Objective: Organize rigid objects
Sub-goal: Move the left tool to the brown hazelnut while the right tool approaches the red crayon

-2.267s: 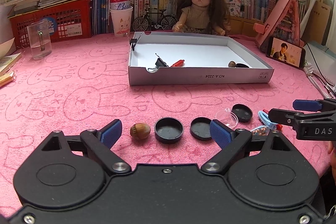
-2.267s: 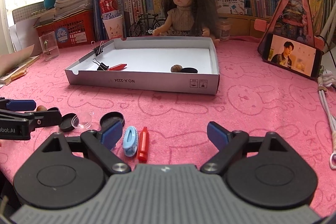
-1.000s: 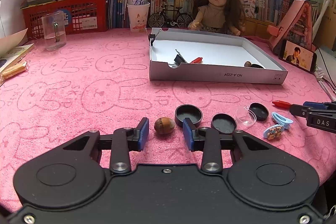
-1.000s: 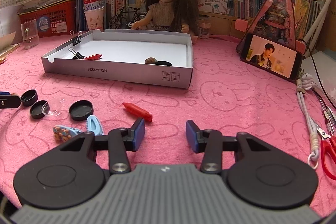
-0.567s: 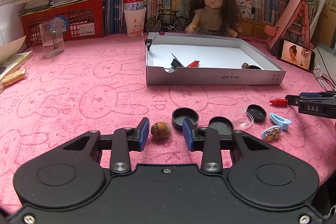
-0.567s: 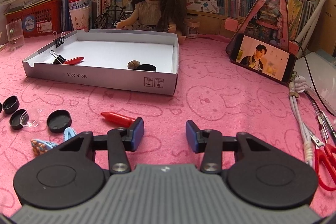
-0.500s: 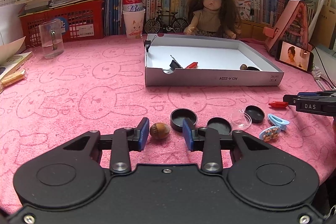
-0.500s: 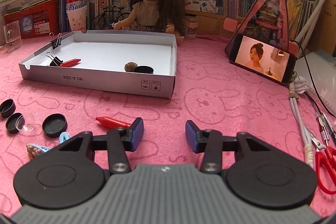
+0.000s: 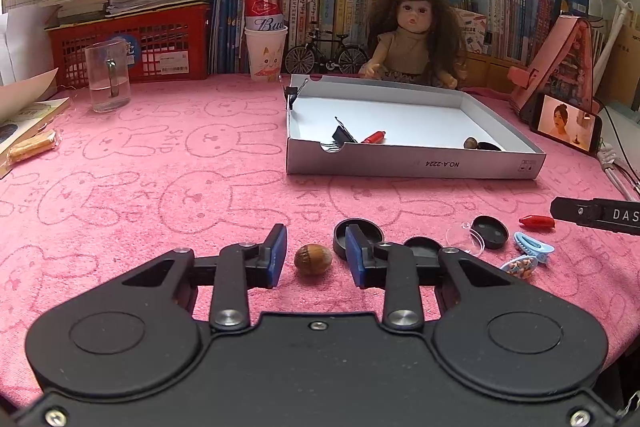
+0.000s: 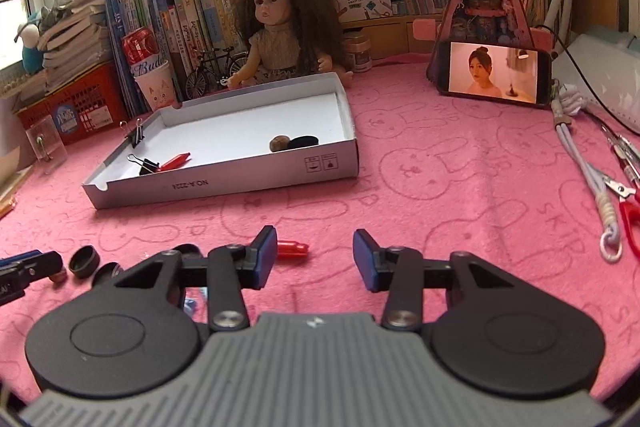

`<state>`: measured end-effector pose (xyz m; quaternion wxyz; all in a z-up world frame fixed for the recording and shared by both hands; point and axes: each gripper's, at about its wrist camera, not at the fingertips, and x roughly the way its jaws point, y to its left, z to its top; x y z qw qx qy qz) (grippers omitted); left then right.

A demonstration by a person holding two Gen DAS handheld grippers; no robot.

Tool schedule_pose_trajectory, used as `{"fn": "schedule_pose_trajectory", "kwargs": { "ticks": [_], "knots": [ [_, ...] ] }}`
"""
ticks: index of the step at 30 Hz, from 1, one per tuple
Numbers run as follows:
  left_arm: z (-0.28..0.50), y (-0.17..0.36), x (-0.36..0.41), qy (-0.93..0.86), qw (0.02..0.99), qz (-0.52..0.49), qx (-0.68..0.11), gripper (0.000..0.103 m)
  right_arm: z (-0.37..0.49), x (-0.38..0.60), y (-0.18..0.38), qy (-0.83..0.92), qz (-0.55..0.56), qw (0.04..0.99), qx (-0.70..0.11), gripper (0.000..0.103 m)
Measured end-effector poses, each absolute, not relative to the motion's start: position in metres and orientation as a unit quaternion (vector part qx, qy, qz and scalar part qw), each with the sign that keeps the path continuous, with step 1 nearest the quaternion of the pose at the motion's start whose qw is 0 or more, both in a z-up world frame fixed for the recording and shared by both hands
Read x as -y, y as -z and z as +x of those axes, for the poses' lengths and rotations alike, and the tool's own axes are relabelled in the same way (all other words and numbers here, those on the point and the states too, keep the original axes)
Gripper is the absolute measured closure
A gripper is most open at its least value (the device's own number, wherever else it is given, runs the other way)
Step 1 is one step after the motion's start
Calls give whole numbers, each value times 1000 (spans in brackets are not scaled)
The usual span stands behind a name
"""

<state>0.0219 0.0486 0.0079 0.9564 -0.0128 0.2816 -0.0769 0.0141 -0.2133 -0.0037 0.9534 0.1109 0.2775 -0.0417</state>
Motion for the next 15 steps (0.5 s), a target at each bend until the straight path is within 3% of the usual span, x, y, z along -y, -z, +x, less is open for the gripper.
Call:
{"fn": "schedule_pose_trajectory", "kwargs": {
  "ticks": [15],
  "knots": [
    [19, -5, -53, 76, 961, -11, -267, 73, 35, 167, 16, 101, 63, 949, -292, 39]
  ]
}}
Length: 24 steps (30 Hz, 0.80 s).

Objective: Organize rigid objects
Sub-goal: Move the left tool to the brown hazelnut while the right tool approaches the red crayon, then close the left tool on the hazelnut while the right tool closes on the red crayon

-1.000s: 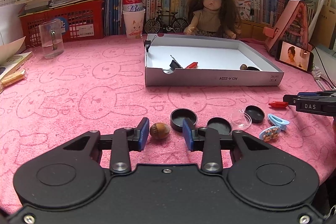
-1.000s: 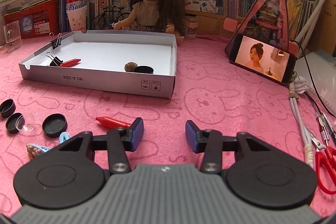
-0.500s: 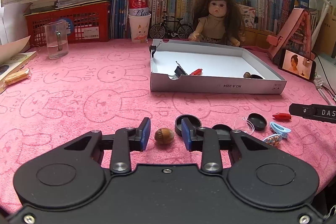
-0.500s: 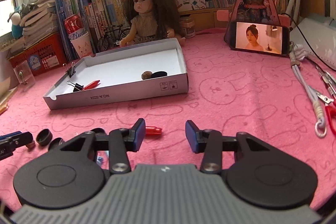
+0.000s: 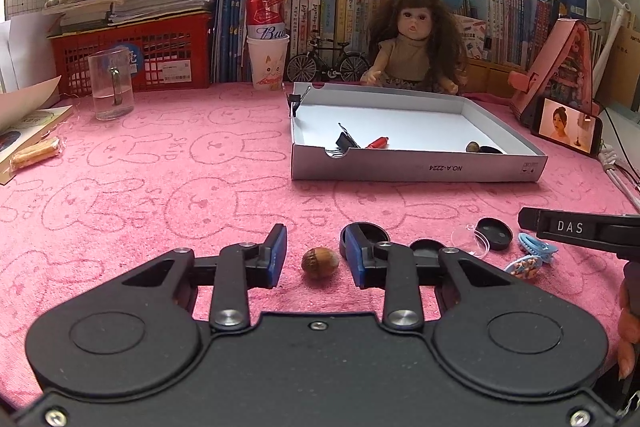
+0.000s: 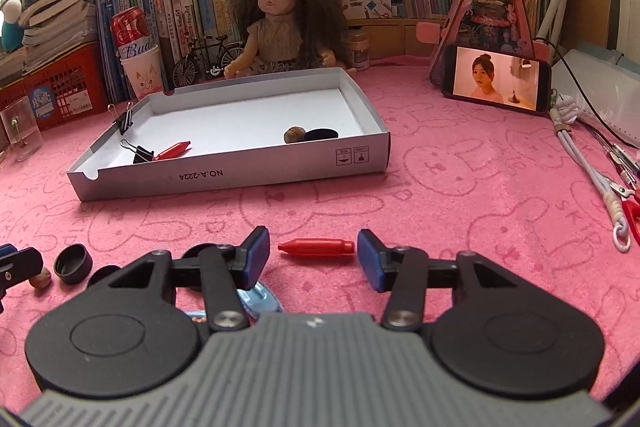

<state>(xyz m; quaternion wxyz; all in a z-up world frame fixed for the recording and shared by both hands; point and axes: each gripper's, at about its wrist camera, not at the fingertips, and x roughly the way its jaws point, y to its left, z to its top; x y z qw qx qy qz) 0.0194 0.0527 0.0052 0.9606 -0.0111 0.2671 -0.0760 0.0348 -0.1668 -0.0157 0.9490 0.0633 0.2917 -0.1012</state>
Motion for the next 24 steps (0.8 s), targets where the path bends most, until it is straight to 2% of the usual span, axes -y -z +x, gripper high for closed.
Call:
{"fn": "schedule_pose_trajectory", "kwargs": {
  "ticks": [6, 10, 13, 24],
  "knots": [
    [24, 0, -54, 78, 959, -19, -270, 73, 38, 161, 19, 112, 57, 949, -289, 39],
    [26, 4, -52, 80, 958, -18, -274, 79, 38, 160, 21, 108, 46, 951, -285, 39],
    [25, 6, -50, 78, 959, -16, -272, 84, 37, 161, 21, 103, 44, 953, -283, 52],
    [26, -2, -48, 77, 963, -14, -259, 84, 37, 164, 16, 79, 44, 957, -274, 54]
  ]
}}
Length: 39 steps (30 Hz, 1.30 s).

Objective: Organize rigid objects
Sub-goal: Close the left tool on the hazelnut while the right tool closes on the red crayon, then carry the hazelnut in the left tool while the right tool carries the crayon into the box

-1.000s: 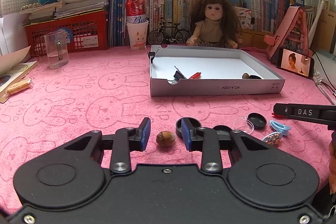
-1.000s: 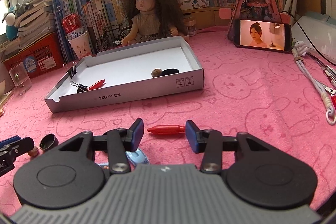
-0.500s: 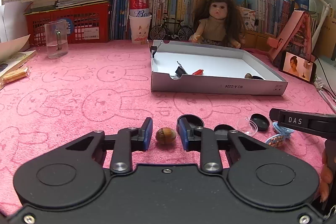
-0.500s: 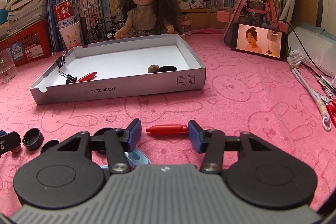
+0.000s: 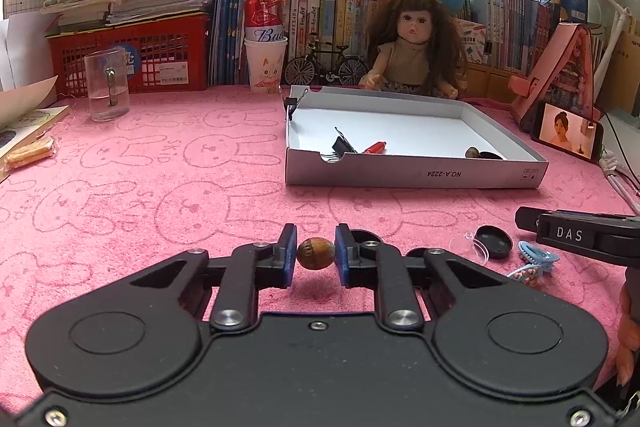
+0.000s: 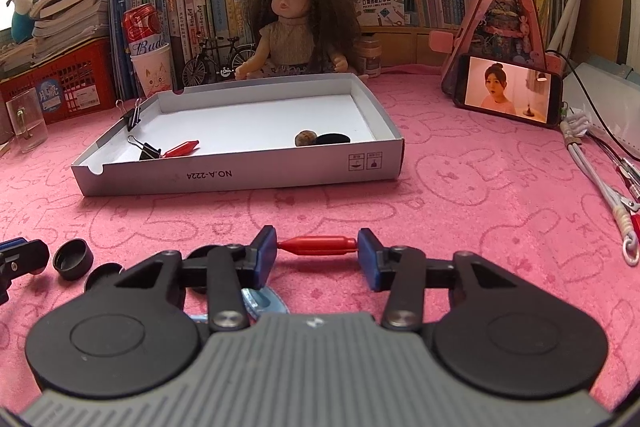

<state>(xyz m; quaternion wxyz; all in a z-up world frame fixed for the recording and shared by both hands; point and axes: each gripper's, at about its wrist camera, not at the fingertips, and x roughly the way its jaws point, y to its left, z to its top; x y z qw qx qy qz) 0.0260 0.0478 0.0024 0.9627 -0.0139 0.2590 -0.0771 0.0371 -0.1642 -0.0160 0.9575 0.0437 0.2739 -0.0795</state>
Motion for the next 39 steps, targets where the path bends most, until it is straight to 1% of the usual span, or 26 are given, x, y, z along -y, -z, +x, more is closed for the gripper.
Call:
{"fn": "schedule_pose_trajectory", "kwargs": {
  "ticks": [20, 39],
  "knots": [
    [55, -30, -25, 107, 965, -20, -240, 84, 43, 185, -2, 70, 35, 966, -245, 54],
    [90, -45, 1, 136, 963, -32, -228, 84, 56, 196, -17, 67, 28, 972, -221, 54]
  ]
}}
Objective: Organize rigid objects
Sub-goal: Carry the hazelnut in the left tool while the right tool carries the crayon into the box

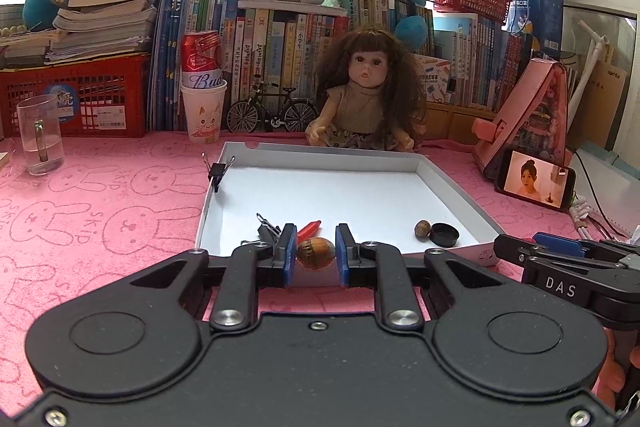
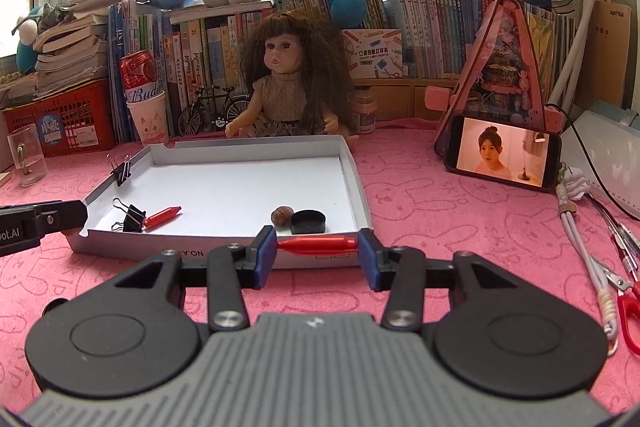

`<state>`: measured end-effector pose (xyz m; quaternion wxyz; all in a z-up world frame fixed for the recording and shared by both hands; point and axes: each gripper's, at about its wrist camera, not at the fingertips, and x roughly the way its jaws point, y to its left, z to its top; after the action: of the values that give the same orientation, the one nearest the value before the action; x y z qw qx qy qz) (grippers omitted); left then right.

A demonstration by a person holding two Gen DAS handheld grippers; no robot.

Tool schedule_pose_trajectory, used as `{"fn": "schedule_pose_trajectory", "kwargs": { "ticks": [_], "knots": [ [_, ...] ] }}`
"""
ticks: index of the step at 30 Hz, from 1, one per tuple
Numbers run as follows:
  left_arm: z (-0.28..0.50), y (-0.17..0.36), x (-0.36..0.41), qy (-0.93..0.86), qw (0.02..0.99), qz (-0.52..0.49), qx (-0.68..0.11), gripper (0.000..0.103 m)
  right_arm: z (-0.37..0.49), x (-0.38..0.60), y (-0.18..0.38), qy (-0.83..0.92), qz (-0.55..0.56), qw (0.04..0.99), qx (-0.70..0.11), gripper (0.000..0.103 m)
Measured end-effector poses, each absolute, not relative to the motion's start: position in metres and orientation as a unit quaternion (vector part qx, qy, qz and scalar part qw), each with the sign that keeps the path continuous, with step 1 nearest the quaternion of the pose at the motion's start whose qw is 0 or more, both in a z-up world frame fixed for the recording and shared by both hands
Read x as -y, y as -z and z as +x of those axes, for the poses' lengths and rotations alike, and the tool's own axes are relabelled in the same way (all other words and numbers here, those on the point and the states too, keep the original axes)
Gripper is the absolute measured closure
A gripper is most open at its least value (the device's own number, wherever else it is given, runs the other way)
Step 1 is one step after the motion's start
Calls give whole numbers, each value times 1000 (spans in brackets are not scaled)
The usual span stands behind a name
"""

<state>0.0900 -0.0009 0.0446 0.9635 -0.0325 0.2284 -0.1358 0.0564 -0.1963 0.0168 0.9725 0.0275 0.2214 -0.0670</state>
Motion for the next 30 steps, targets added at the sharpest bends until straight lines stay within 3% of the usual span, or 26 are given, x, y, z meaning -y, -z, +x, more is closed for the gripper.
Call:
{"fn": "schedule_pose_trajectory", "kwargs": {
  "ticks": [9, 30],
  "knots": [
    [129, -44, 18, 155, 954, -45, -251, 84, 77, 205, -22, 44, 38, 972, -229, 54],
    [219, -8, 53, 163, 927, -11, -338, 84, 202, 244, -20, 0, 108, 925, -363, 53]
  ]
}}
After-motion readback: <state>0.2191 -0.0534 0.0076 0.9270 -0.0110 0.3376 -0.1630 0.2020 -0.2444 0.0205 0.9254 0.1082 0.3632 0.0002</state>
